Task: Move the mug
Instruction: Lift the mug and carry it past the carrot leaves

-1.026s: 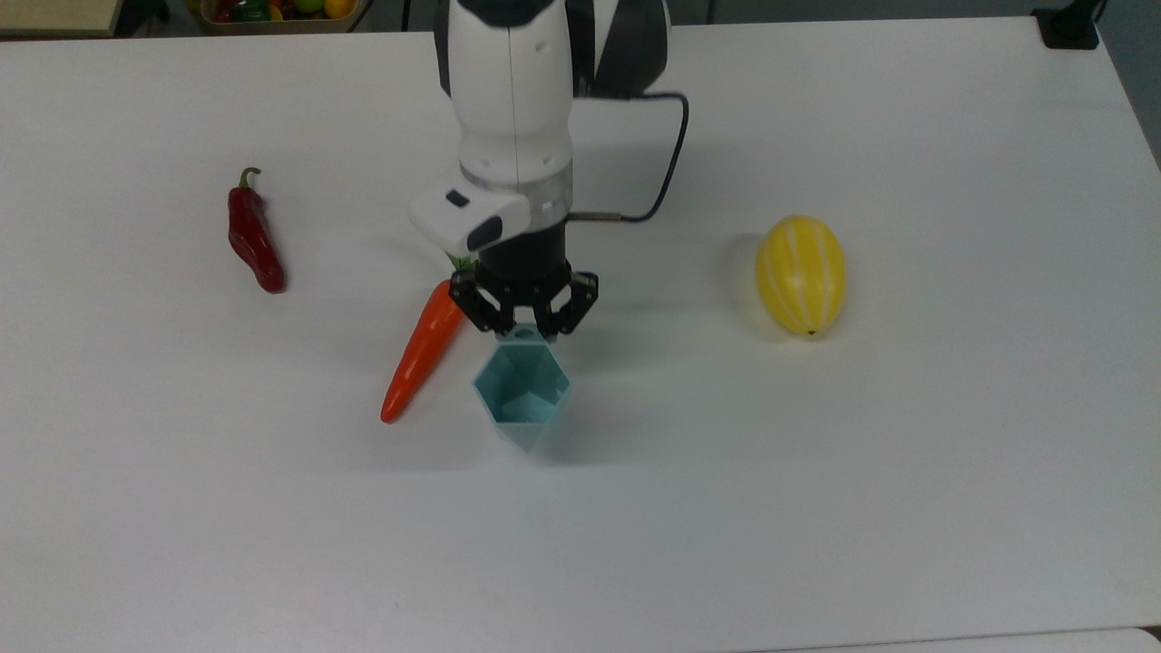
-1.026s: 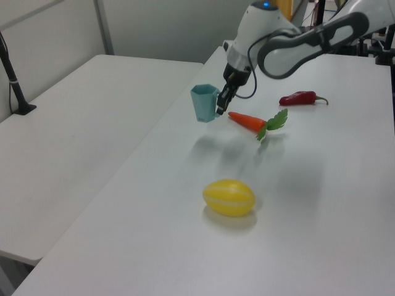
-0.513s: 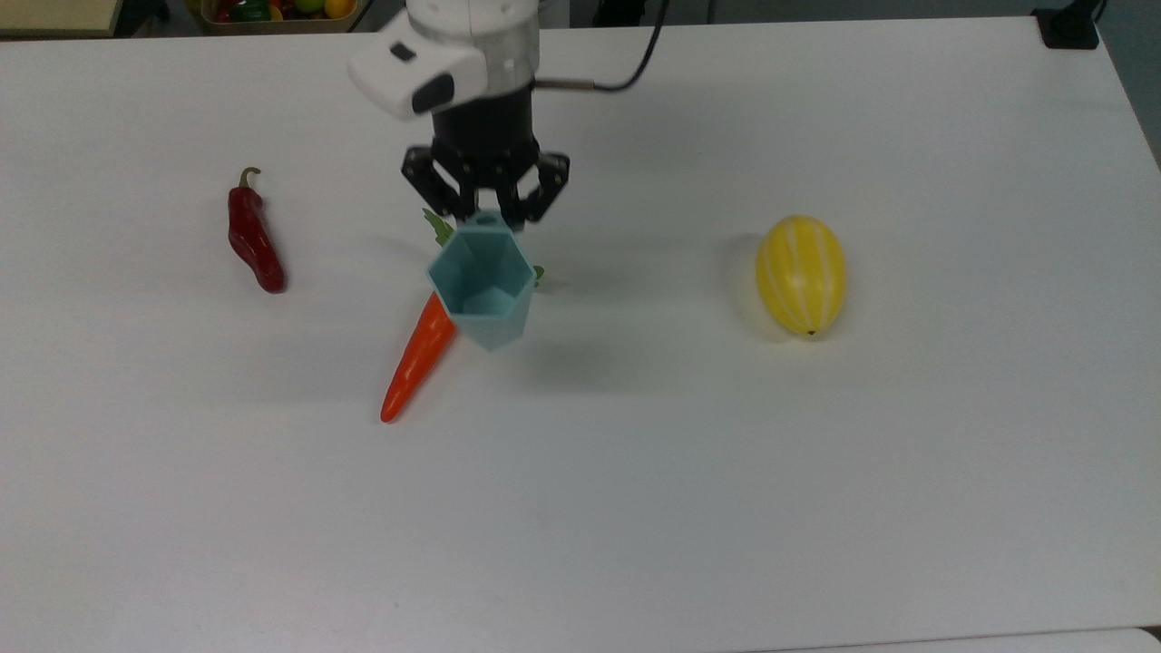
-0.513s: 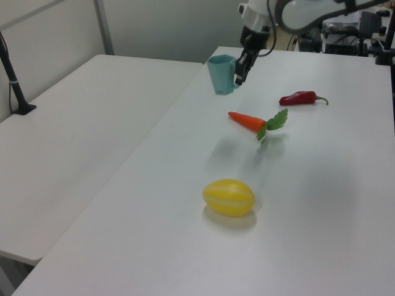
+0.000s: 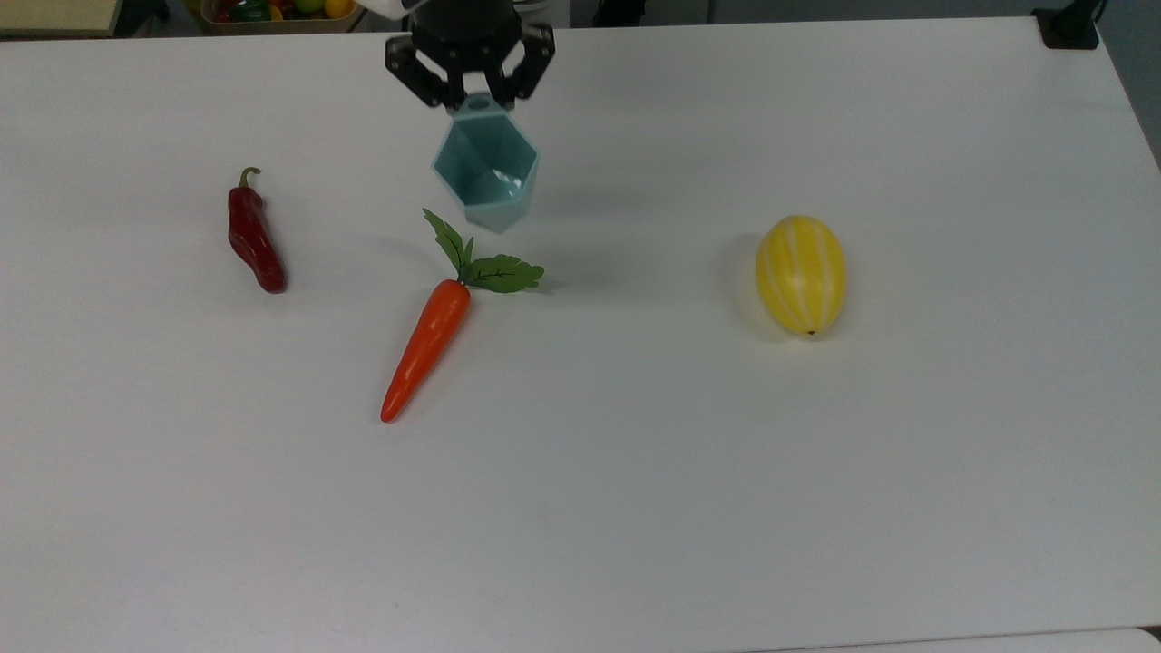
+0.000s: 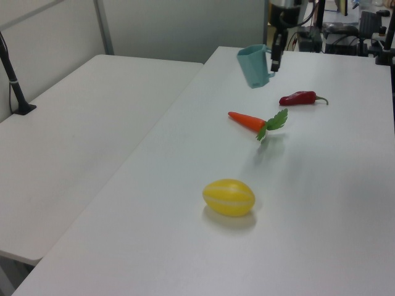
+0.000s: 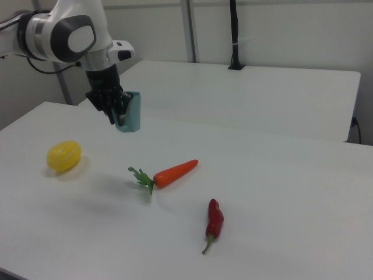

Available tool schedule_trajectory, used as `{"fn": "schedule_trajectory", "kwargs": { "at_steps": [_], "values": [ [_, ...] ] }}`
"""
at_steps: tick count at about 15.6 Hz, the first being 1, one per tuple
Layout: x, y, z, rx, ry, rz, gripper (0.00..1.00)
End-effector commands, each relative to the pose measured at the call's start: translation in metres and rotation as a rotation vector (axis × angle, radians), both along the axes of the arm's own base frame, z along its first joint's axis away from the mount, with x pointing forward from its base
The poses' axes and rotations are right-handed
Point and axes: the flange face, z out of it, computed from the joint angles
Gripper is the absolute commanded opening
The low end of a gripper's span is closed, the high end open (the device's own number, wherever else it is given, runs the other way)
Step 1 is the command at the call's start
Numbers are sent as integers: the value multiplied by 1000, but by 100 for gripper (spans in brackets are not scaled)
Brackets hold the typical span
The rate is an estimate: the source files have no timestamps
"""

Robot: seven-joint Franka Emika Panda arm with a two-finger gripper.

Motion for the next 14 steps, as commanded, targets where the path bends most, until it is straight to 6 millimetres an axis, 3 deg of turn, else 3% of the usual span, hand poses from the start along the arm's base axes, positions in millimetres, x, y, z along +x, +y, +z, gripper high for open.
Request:
{"fn": "schedule_trajectory", "kwargs": {
  "at_steps": [1, 5, 8, 14],
  "values": [
    [-48, -9, -8, 13, 54, 93, 0],
    [-77, -14, -30, 13, 105, 145, 0],
    [-88, -15, -55, 11, 144, 157, 0],
    [-120, -21, -117, 1, 158, 182, 0]
  ]
}}
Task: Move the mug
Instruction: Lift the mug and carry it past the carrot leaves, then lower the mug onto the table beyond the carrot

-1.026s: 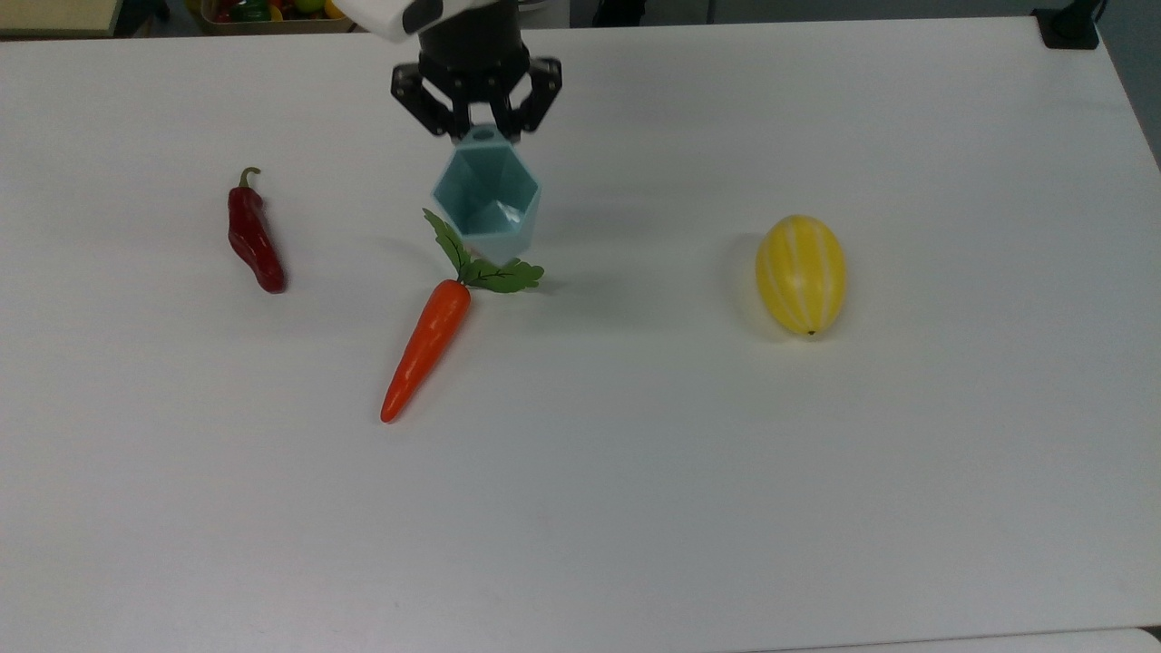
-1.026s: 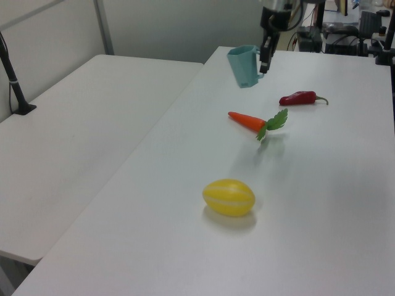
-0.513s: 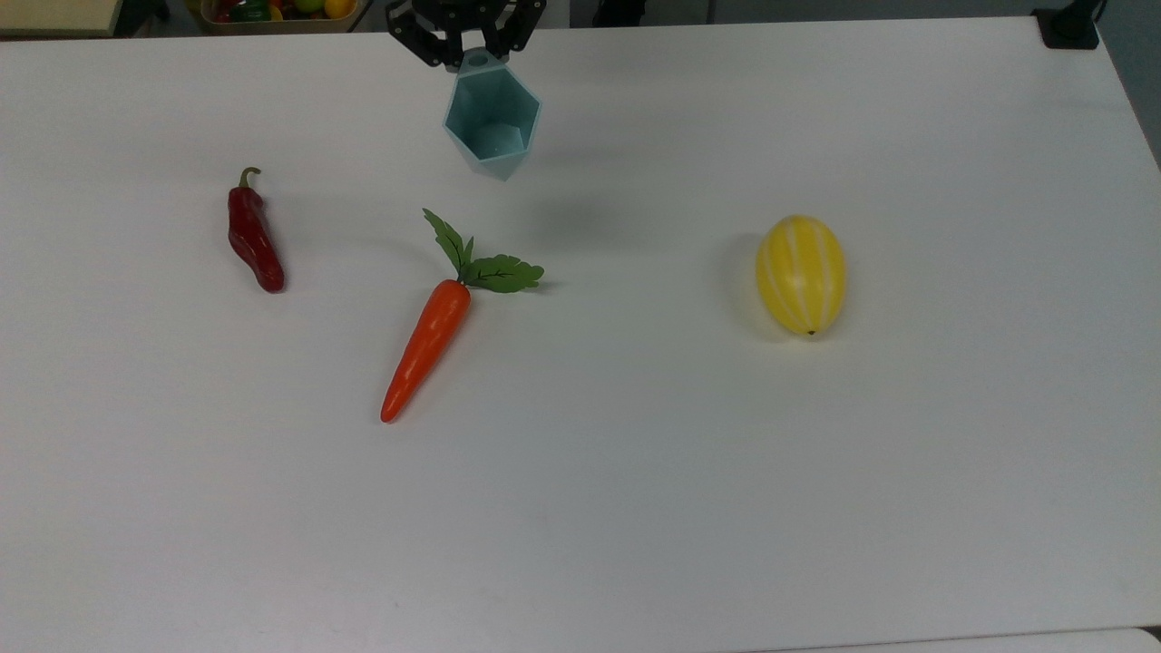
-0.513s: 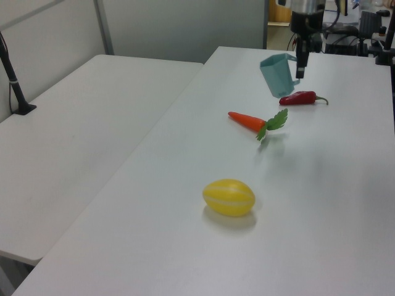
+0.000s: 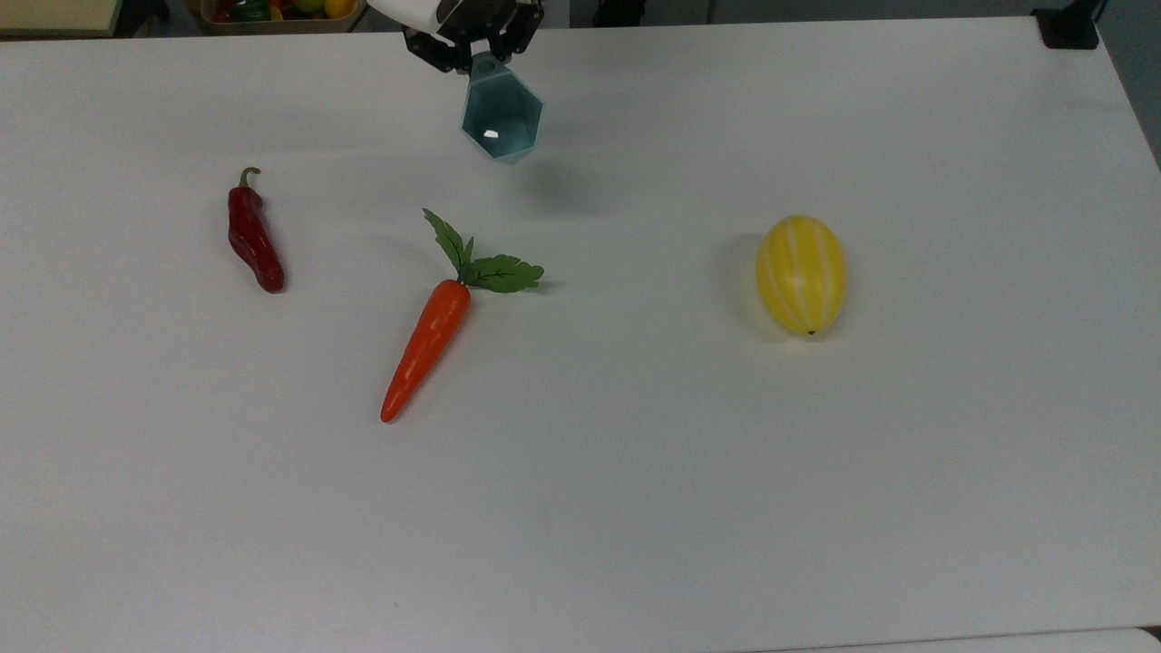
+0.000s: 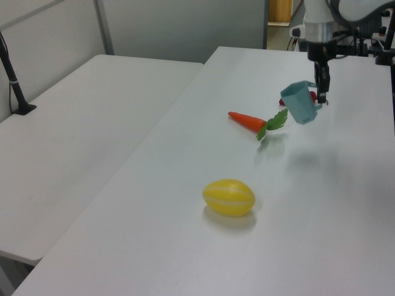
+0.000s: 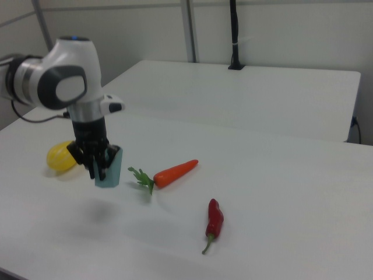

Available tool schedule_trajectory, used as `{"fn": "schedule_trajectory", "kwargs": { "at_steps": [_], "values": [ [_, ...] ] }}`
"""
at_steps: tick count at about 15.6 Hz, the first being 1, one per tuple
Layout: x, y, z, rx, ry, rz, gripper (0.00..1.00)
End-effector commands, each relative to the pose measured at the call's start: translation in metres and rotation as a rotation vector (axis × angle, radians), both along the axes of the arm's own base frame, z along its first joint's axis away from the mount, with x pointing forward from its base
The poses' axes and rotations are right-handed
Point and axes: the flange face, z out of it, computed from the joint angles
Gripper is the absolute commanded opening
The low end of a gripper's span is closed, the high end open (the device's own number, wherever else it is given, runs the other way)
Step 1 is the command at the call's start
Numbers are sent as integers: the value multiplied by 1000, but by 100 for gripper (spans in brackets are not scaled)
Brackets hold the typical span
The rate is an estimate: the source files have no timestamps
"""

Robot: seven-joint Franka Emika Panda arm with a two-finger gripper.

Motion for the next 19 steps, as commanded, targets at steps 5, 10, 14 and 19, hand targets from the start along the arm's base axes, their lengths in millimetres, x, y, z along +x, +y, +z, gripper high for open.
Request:
{"fn": "schedule_trajectory", "kwargs": {
  "at_steps": [5, 10, 14, 19],
  "values": [
    [-30, -3, -55, 8, -103, -2, 0],
    [-38, -2, -90, 6, -174, -41, 0],
    [-37, 0, -99, 6, -163, -44, 7],
    [-36, 0, -106, 6, -142, -69, 42]
  ]
}}
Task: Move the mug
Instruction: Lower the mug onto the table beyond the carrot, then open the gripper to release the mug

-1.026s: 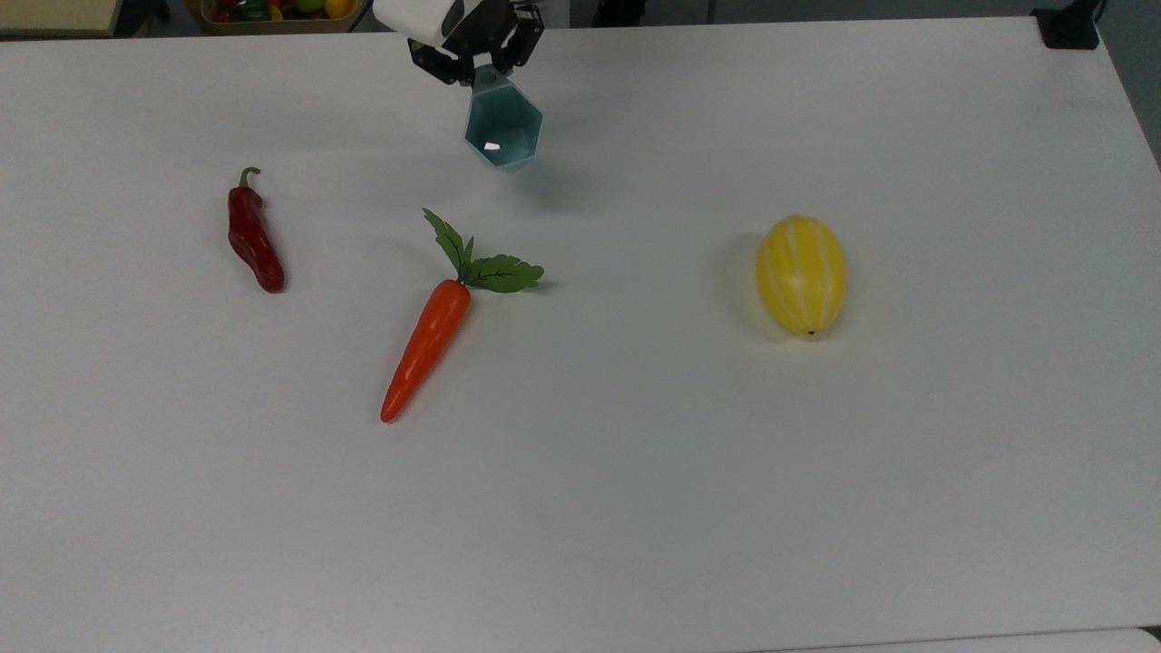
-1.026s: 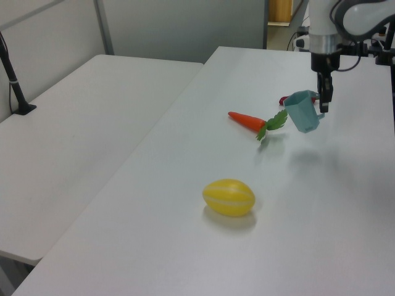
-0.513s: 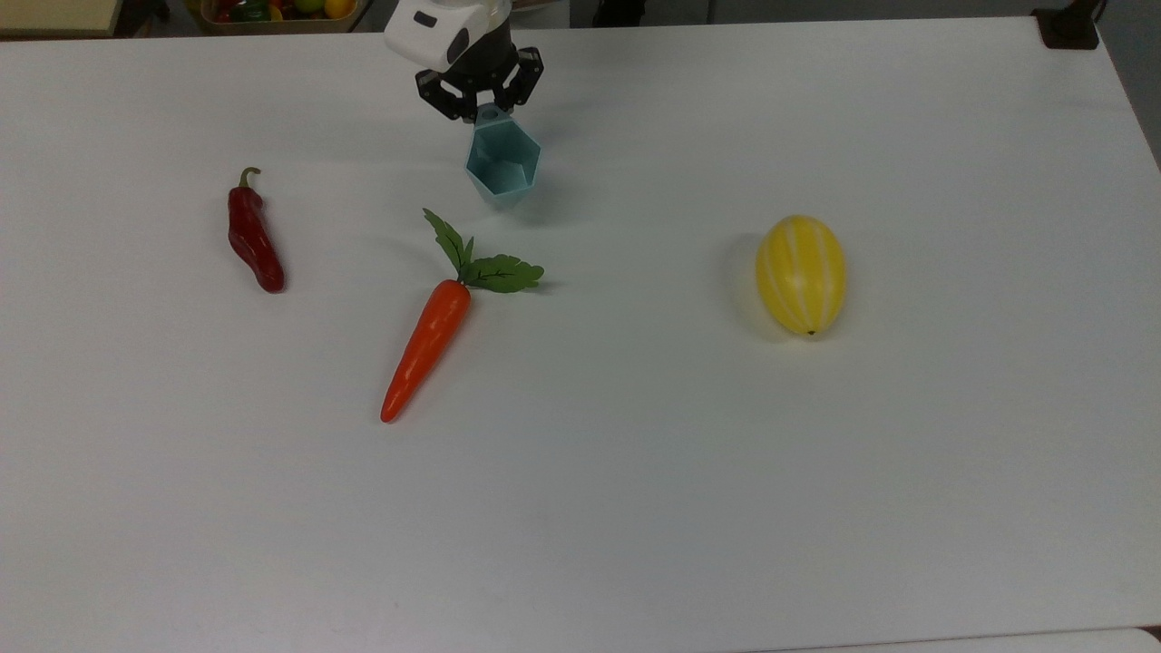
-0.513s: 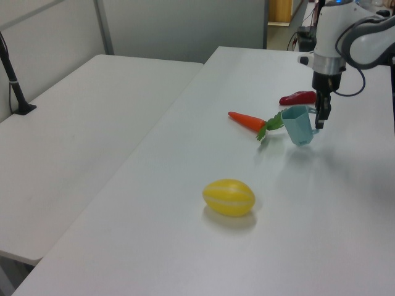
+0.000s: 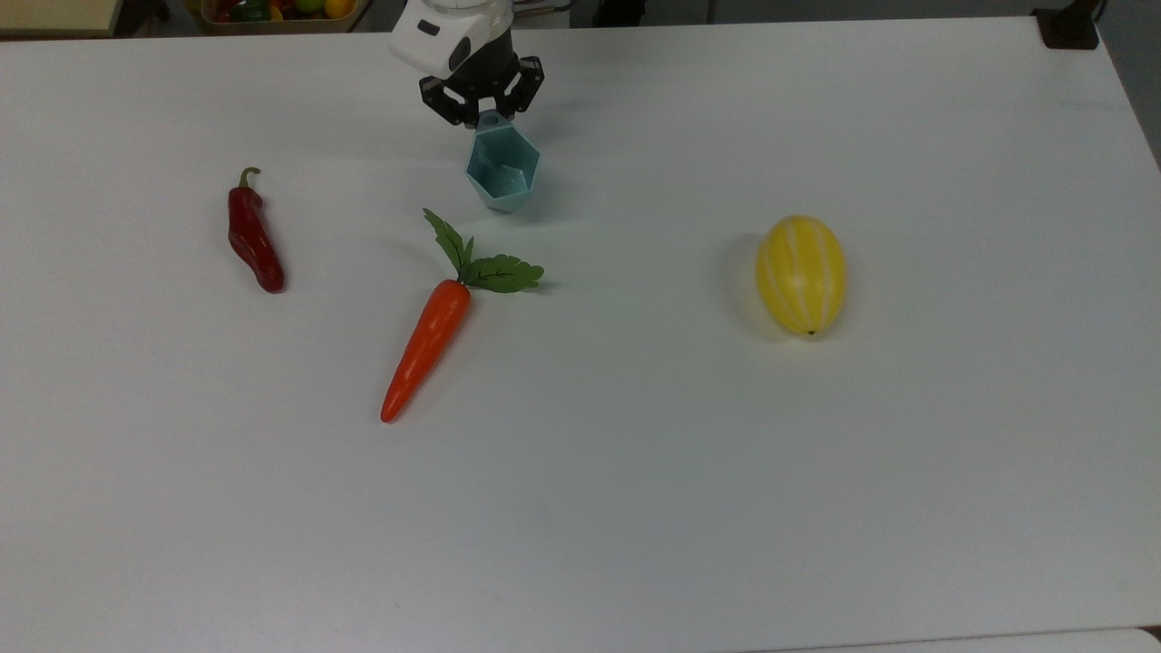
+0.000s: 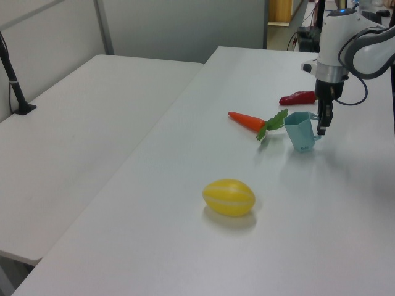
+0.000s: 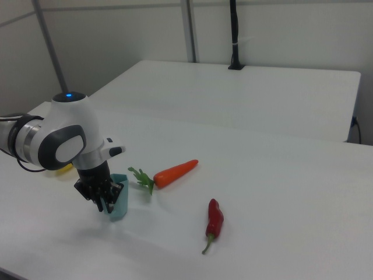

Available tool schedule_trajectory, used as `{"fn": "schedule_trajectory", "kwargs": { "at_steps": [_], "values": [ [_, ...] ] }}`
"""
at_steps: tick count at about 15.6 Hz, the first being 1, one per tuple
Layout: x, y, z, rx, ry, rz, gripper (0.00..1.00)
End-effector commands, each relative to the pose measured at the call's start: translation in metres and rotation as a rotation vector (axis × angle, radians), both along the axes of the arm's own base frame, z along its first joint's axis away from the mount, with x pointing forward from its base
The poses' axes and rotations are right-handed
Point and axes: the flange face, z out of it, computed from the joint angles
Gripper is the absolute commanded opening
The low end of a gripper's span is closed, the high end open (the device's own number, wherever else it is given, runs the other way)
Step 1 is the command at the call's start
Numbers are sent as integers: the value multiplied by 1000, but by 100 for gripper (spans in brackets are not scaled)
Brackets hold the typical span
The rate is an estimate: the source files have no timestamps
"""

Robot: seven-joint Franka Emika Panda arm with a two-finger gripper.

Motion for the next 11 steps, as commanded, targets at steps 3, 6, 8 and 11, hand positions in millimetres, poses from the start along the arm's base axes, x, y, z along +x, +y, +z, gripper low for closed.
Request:
{"fn": "schedule_trajectory", "kwargs": {
  "at_steps": [3, 6, 8, 11],
  "values": [
    [-3, 4, -4, 13, 0, -32, 70],
    [-3, 3, -2, 14, -2, -68, 91],
    [-3, 5, 0, 14, 12, -110, 100],
    [7, 11, 30, 14, 44, -146, 100]
  ]
}}
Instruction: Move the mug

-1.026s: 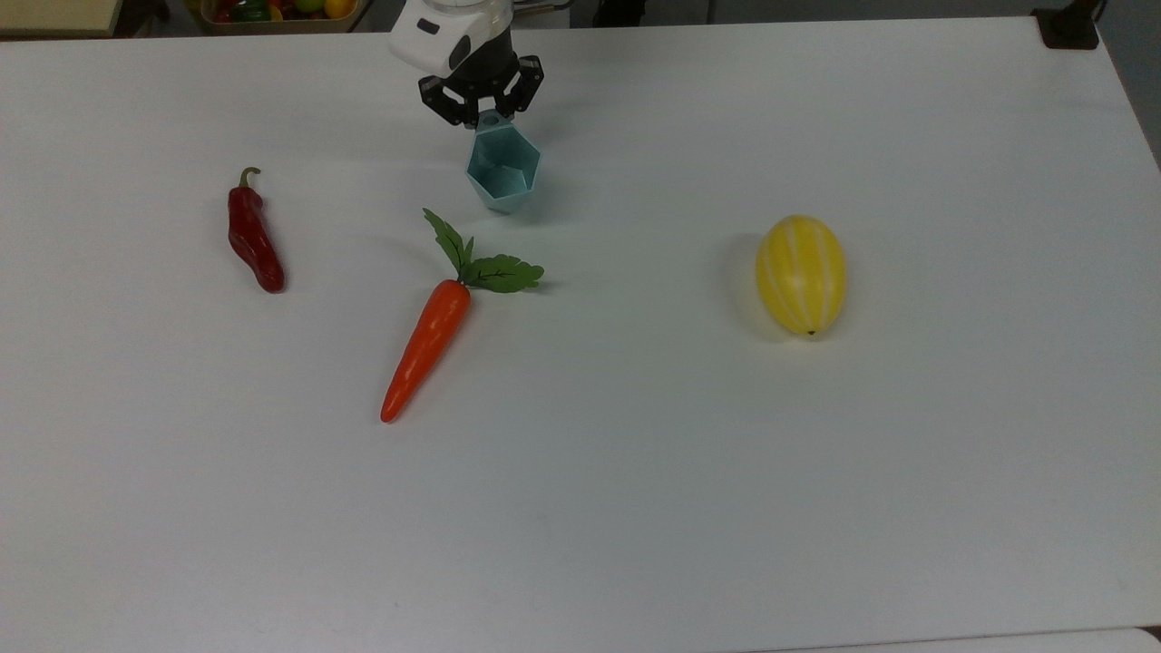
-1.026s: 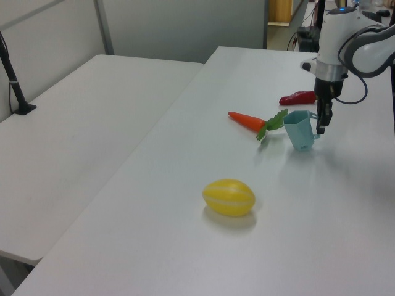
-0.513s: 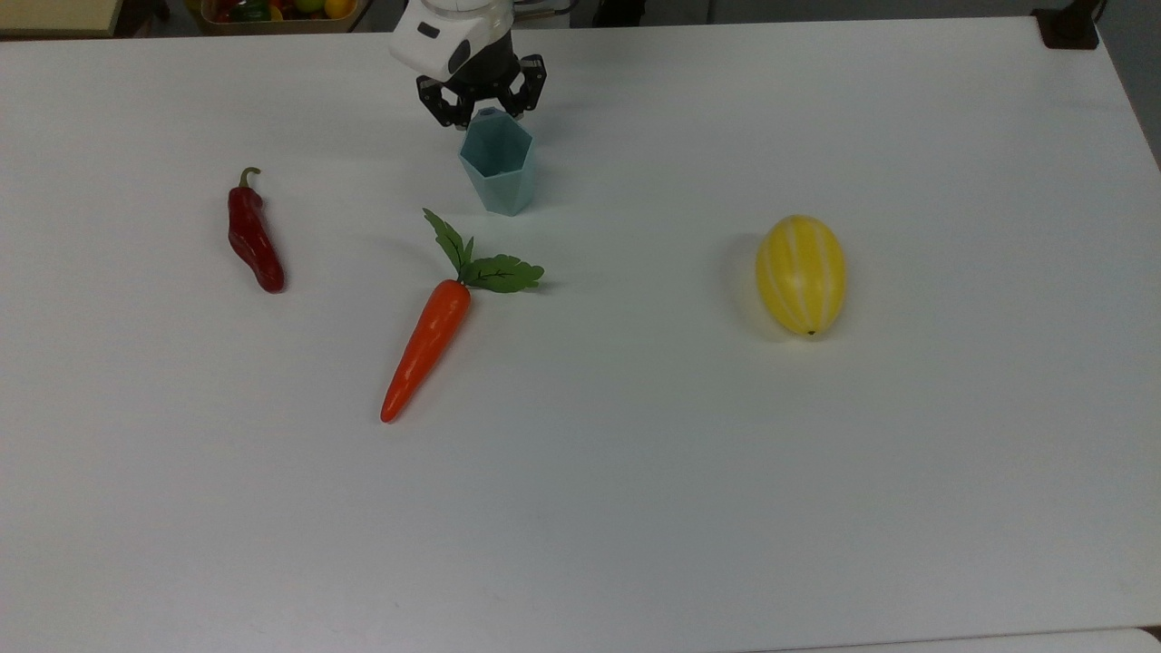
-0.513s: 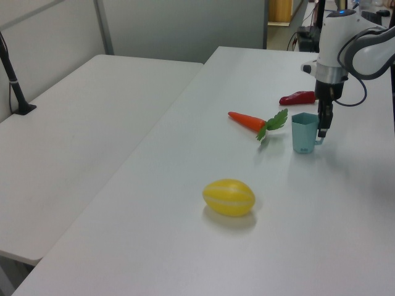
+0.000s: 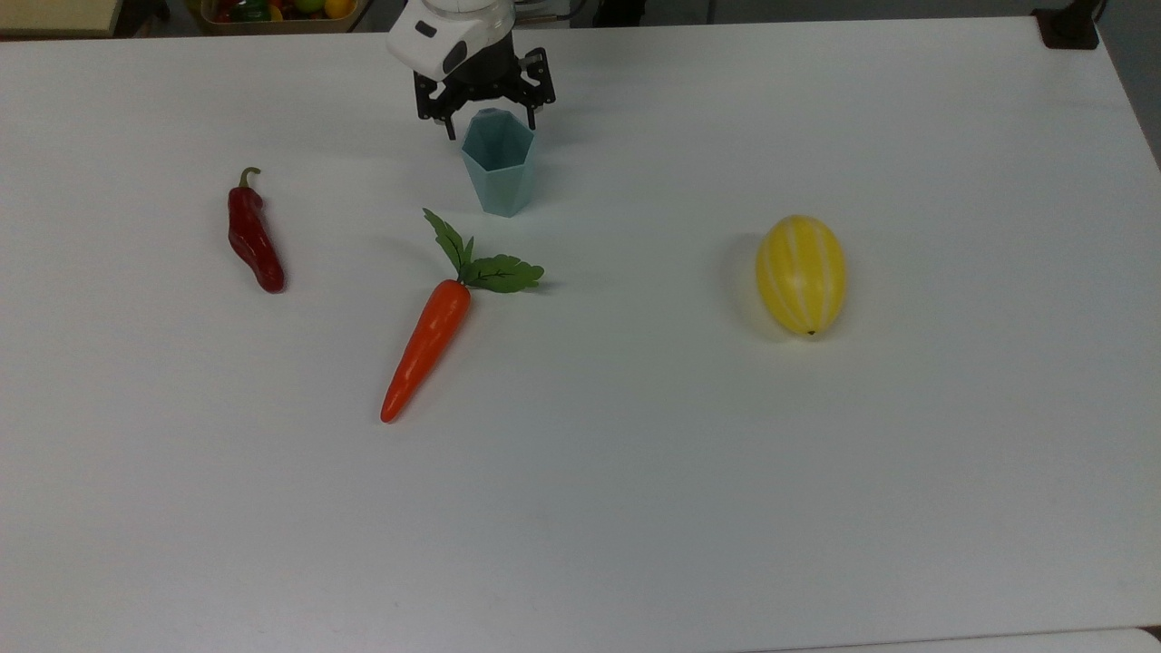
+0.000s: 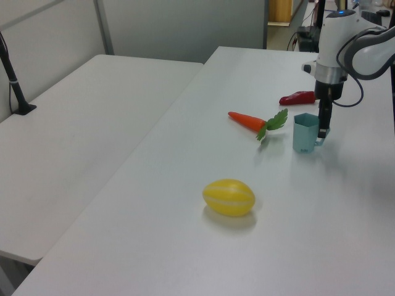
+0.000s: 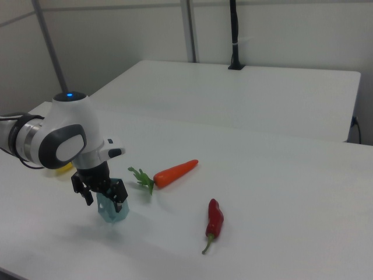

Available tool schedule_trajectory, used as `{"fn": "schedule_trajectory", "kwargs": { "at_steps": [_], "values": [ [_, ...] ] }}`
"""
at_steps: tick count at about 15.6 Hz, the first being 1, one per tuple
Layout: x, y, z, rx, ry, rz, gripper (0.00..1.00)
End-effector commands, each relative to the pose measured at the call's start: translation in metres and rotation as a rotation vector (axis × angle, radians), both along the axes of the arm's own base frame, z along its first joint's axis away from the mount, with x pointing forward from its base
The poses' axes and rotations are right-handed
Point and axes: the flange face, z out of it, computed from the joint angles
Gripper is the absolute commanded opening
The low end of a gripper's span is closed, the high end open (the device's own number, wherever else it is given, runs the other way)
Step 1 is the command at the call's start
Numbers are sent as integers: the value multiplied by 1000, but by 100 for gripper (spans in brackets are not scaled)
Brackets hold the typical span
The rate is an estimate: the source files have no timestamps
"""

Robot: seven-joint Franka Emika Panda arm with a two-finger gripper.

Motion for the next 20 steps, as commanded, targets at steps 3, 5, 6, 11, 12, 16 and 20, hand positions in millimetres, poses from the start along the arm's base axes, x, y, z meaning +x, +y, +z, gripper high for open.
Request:
{"fn": "schedule_trajectory", "kwargs": {
  "at_steps": [3, 5, 6, 11, 12, 16, 20],
  "values": [
    [22, 13, 78, 16, 37, -114, 100],
    [29, 31, 110, 14, 29, -148, 100],
    [33, 37, 129, 15, 21, -175, 100],
    [36, 66, 220, 15, 9, -217, 100],
    [33, 68, 236, 18, 15, -214, 100],
    [31, 65, 267, 23, -6, -211, 100],
    [42, 57, 270, 39, -76, -162, 100]
  ]
}}
